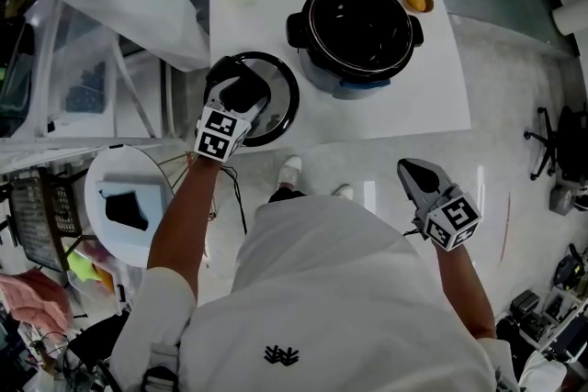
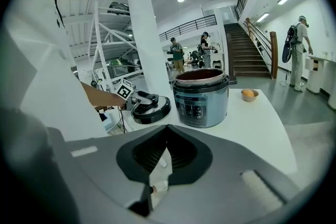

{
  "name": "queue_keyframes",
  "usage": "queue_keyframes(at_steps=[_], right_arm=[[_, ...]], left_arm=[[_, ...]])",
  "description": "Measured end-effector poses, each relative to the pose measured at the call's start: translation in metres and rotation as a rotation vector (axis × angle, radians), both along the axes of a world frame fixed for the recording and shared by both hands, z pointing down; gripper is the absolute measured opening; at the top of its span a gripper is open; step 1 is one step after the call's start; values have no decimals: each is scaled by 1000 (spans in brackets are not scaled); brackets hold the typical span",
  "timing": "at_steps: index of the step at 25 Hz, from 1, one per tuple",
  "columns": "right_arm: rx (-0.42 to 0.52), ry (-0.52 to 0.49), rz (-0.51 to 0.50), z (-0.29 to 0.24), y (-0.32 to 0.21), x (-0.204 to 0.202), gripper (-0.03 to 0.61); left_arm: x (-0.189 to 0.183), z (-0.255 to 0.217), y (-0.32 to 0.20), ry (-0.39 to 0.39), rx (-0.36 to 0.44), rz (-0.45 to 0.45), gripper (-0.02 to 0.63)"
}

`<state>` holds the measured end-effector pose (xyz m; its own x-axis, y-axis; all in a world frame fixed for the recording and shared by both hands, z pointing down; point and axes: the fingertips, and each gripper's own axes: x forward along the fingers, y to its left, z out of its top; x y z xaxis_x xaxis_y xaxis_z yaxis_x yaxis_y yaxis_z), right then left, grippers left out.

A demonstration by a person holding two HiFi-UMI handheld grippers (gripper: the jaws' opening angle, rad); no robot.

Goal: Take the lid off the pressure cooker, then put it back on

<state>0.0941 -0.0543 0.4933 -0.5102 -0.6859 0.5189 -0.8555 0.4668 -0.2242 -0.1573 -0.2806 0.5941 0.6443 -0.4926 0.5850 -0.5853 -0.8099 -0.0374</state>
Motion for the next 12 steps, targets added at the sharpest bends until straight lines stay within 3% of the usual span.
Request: queue_keyframes(at_steps=[12], right_arm=[[8,-42,-32,9,-1,7,12]], left_arm=[[-23,-90,-9,44,25,-13,285]])
